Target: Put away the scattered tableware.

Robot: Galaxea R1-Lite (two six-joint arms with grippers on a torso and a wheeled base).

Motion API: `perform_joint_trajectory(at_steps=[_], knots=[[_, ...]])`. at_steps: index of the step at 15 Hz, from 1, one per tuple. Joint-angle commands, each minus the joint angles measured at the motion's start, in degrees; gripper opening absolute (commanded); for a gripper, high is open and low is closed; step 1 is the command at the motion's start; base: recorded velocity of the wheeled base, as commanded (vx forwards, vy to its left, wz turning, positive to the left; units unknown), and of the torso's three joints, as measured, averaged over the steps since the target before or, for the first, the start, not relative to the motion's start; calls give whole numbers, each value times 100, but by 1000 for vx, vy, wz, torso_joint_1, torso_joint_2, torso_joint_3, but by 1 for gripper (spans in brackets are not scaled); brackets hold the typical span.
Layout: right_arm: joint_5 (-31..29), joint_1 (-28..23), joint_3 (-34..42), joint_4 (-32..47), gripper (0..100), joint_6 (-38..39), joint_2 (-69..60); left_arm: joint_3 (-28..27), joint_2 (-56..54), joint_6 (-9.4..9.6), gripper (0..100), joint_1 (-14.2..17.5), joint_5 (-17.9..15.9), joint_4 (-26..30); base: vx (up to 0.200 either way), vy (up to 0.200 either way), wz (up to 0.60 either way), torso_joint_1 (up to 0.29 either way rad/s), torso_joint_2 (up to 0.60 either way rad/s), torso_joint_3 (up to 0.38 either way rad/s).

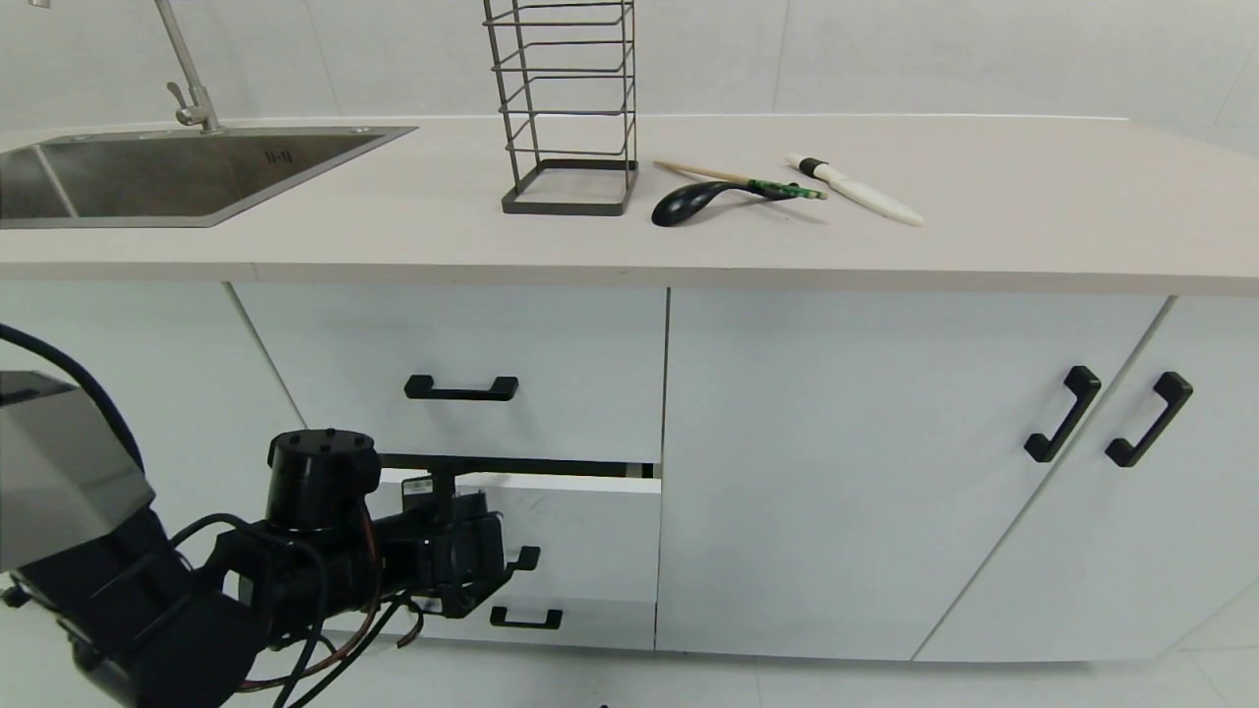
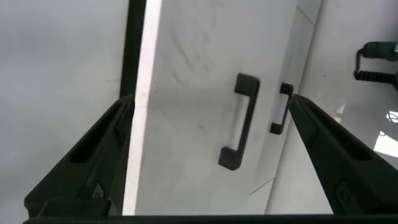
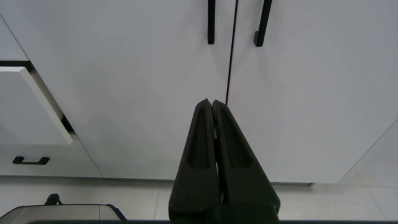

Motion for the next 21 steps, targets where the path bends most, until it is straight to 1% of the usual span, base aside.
perform_joint_trajectory(at_steps=[1, 3, 6, 12, 16, 19, 20, 21], knots=[[-6, 1, 0, 0, 0, -1, 5, -255, 262, -3, 100, 11, -28, -5, 0, 0, 0, 0, 0, 0], [2, 1, 0, 0, 0, -1, 5, -264, 421, 6, 100, 11, -28, -13, 0, 0, 0, 0, 0, 0], [2, 1, 0, 0, 0, -1, 5, -299, 553, -12, 100, 29, -28, -277, 0, 0, 0, 0, 0, 0], [2, 1, 0, 0, 0, -1, 5, -291, 763, -12, 100, 46, -19, -303, 0, 0, 0, 0, 0, 0], [-6, 1, 0, 0, 0, -1, 5, -45, 763, 6, 100, 29, -19, -303, 0, 0, 0, 0, 0, 0], [-6, 1, 0, 0, 0, -1, 5, 790, 315, 32, 100, 2, -28, -479, 0, 0, 0, 0, 0, 0], [2, 1, 0, 0, 0, -1, 5, 949, 192, 32, 100, -15, -28, -506, 0, 0, 0, 0, 0, 0], [2, 1, 0, 0, 0, -1, 5, 1511, -344, 50, 100, -112, -2, -532, 0, 0, 0, 0, 0, 0]])
